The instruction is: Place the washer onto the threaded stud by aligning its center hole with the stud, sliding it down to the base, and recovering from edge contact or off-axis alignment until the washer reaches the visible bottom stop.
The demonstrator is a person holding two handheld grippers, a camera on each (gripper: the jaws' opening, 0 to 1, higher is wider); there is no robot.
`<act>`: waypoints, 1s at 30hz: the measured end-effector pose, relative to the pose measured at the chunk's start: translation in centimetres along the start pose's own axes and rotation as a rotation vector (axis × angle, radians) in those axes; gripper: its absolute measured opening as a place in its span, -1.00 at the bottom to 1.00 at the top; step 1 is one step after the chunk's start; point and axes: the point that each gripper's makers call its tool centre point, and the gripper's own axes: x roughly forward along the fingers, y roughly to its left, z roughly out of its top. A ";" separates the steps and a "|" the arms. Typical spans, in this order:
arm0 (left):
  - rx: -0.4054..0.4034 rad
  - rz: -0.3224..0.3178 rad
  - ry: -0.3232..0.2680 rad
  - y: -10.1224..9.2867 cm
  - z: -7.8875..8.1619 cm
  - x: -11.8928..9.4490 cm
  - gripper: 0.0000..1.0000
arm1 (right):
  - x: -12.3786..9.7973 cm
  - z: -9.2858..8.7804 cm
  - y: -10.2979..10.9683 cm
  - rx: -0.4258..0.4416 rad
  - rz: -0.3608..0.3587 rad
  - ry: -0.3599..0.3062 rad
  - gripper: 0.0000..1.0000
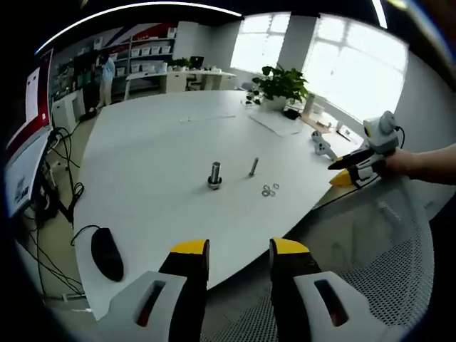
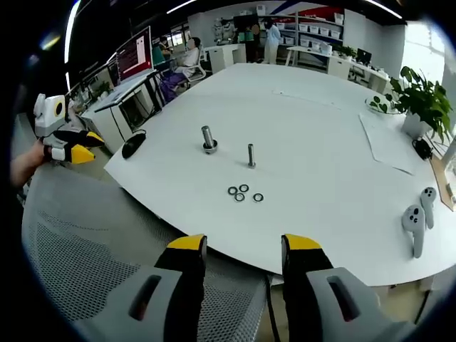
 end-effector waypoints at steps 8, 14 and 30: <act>-0.037 -0.015 -0.052 0.2 0.8 -0.1 -0.27 | 0.1 -0.1 0.0 0.003 0.003 0.005 -0.09; -0.038 -0.017 -0.052 0.1 0.8 -0.1 -0.27 | 0.2 -0.2 0.1 -0.019 0.008 0.016 -0.10; -0.004 -0.036 -0.018 -0.5 0.1 0.2 -0.23 | 0.2 -0.6 0.4 -0.023 0.021 0.034 -0.10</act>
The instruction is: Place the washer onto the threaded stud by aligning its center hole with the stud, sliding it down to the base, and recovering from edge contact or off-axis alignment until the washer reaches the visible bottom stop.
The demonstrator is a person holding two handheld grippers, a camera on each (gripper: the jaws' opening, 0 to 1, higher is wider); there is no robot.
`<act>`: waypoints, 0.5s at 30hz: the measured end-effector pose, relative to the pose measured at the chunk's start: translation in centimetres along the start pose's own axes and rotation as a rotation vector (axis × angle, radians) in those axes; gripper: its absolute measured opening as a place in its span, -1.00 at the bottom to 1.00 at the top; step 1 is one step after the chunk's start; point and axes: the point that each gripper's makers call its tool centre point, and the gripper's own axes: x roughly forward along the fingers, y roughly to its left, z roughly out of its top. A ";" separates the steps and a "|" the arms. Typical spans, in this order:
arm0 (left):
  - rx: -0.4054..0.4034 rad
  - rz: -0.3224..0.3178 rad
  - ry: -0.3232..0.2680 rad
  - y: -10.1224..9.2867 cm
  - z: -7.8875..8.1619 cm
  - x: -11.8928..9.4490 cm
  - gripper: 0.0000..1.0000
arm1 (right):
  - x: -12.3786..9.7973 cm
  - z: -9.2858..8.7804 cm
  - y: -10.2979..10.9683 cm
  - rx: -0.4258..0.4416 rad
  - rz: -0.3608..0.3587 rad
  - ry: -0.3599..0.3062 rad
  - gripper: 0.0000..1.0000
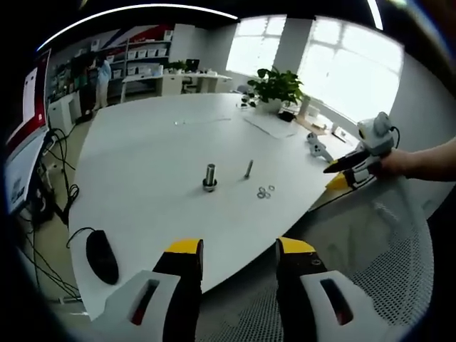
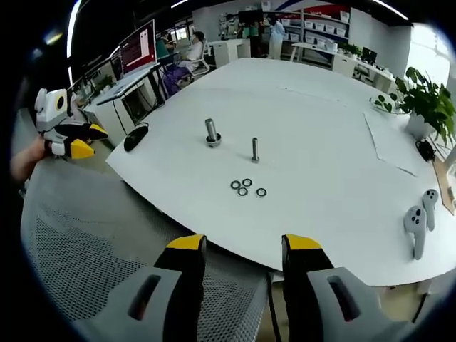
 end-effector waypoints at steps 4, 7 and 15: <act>-0.003 0.001 0.005 0.2 -0.1 0.0 -0.25 | 0.0 0.0 0.2 -0.005 0.006 0.003 -0.10; 0.011 -0.004 0.021 0.0 -0.4 0.1 -0.24 | -0.2 0.0 -0.3 0.040 -0.010 -0.006 -0.09; 0.034 -0.015 0.048 -0.2 -0.8 0.2 -0.24 | 0.0 0.2 0.3 0.013 0.009 0.003 -0.08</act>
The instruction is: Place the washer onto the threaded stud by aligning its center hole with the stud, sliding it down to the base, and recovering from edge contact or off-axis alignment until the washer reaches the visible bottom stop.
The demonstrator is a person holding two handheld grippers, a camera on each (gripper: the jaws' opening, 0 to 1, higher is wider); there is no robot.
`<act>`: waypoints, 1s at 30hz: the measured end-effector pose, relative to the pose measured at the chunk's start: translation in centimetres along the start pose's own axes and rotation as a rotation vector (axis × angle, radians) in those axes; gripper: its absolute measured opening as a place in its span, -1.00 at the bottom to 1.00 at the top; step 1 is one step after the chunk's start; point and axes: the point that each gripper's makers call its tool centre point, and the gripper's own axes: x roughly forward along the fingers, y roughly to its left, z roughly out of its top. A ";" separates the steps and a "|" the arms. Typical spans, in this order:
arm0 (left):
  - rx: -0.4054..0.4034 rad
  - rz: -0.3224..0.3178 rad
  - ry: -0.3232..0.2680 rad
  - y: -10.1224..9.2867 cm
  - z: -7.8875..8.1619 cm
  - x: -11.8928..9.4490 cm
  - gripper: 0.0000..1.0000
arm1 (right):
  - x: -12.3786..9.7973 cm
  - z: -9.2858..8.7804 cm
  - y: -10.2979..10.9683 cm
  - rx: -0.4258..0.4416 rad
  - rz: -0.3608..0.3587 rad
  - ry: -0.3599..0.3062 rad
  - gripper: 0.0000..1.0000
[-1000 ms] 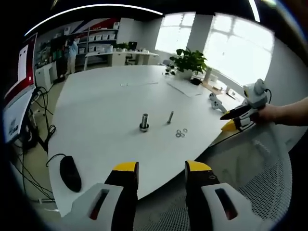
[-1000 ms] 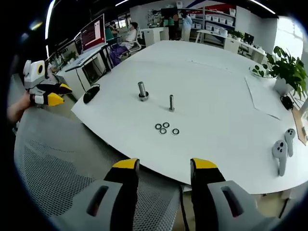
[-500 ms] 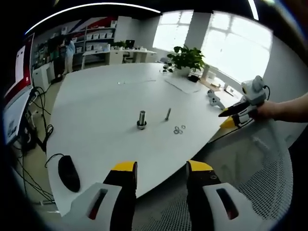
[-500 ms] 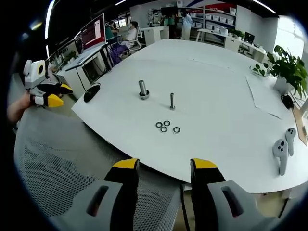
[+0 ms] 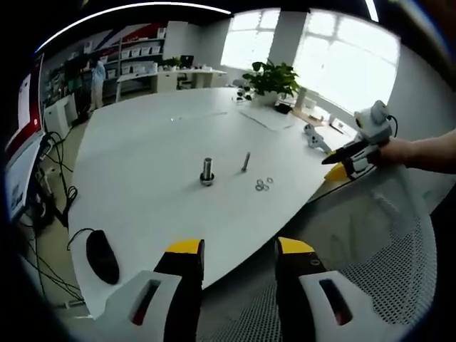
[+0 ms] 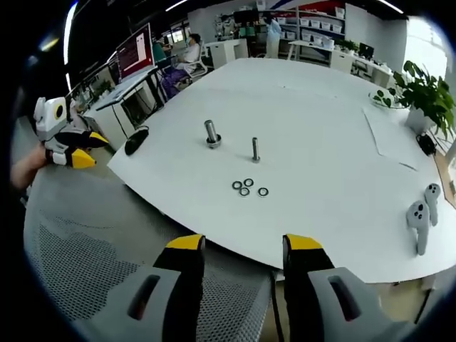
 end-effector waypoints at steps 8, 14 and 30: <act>0.000 0.012 0.001 0.3 -0.1 -0.1 -0.25 | 0.7 -0.6 1.1 -0.070 0.077 0.105 -0.08; 0.010 0.008 0.019 0.3 -0.5 0.0 -0.25 | 2.7 0.7 -0.1 -0.113 0.070 0.125 -0.13; -0.019 0.024 0.017 0.8 -0.5 -0.1 -0.27 | 9.3 0.4 -2.4 -0.118 0.044 0.217 -0.27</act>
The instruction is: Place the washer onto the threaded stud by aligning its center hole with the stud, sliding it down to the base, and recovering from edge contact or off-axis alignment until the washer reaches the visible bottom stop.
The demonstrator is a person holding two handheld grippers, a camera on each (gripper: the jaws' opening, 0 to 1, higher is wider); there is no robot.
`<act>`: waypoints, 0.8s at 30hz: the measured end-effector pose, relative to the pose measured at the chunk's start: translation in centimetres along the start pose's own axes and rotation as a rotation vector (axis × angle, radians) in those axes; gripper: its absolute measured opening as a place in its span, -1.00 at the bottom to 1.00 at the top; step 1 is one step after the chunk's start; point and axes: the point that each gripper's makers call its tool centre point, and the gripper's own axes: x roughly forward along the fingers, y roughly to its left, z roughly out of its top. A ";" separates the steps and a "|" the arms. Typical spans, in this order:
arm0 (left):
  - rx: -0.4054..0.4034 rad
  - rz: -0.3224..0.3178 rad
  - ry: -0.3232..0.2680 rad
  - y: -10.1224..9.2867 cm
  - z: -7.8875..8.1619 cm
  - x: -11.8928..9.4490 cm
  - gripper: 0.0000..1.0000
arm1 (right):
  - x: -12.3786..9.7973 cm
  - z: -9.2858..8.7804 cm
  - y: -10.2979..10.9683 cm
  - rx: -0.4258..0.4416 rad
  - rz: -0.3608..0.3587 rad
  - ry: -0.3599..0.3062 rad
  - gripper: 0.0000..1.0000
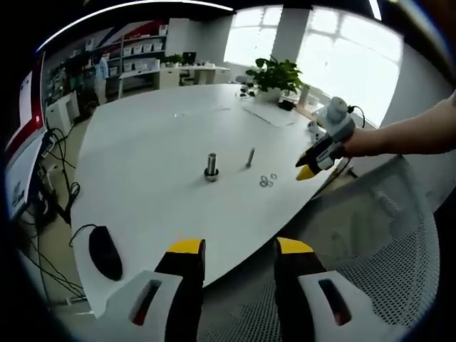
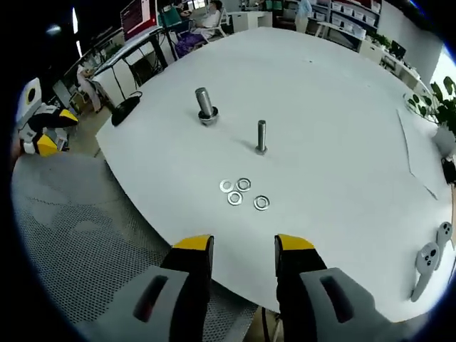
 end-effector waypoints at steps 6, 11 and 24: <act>-0.008 0.009 0.001 0.3 0.0 0.0 -0.28 | 2.2 0.4 -1.0 -0.031 -0.006 0.042 -0.31; -0.014 0.019 0.015 0.5 -0.3 0.1 -0.28 | 3.4 1.1 -1.8 -0.063 -0.012 0.064 -0.36; -0.017 0.027 0.019 0.6 -0.3 0.1 -0.28 | 4.7 2.4 -0.8 -0.148 0.015 0.105 -0.53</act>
